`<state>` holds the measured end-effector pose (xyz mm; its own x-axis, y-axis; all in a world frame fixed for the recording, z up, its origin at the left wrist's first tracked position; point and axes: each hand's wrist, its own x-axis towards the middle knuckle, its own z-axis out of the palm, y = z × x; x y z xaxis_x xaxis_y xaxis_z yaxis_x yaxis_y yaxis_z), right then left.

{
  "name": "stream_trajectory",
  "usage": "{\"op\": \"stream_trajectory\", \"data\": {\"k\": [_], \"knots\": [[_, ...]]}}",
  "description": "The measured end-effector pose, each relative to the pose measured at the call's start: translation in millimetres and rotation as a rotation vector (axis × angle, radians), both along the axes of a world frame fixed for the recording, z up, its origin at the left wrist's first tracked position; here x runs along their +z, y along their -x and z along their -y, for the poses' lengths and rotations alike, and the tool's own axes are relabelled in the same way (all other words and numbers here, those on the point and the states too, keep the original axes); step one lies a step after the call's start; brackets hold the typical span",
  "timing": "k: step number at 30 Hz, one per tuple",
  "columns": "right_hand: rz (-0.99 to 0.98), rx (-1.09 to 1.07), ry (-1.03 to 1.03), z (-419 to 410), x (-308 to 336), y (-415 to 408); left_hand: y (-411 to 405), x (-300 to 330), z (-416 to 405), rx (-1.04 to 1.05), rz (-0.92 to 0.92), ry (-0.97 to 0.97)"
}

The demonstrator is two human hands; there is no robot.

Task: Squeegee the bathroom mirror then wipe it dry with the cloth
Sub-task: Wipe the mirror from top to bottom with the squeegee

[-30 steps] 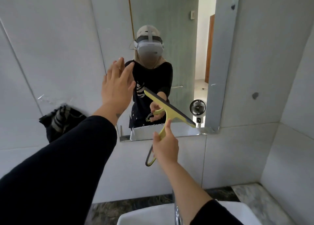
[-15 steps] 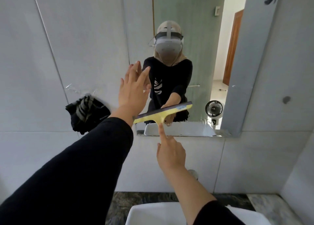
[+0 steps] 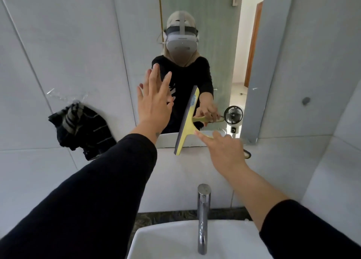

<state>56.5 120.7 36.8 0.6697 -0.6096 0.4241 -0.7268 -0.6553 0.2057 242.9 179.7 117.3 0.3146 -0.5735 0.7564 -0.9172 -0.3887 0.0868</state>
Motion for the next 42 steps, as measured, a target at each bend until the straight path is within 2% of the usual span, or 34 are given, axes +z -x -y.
{"op": "stream_trajectory", "data": {"k": [9,18,27,37,42], "knots": [[0.061,-0.076,0.000,33,-2,55,33,-15,29,-0.027,-0.021,-0.054],[0.293,-0.226,-0.257,60,-30,94,40,-24,48,0.031,-0.026,-0.021],[0.443,-0.200,-0.522,50,-60,85,38,-24,48,0.007,-0.027,-0.014],[0.342,-0.289,-0.603,43,-82,99,36,-25,53,0.026,-0.035,-0.023],[0.313,-0.320,-0.576,37,-86,107,37,-24,52,0.019,-0.051,-0.031]]}}
